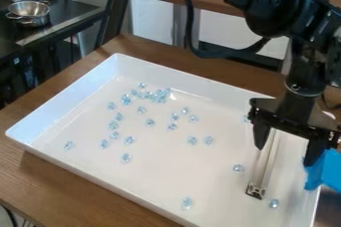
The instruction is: Sweep into pile
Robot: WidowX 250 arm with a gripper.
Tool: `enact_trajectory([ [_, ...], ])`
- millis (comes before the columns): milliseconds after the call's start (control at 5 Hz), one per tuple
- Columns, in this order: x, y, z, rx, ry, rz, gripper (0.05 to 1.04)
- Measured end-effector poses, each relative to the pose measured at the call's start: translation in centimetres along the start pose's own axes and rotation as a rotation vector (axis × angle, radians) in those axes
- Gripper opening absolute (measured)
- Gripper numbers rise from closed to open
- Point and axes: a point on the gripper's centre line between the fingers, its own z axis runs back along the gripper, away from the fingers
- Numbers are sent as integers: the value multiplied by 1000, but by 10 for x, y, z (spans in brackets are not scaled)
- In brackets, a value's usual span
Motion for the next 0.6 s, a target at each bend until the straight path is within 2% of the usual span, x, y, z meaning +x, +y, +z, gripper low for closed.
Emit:
enact_trajectory([
  [200, -6, 1, -12, 15, 32, -2, 1000],
  [400, -8, 3, -14, 22, 42, -21, 999],
  [600, -13, 7, -24, 45, 79, -49, 950],
])
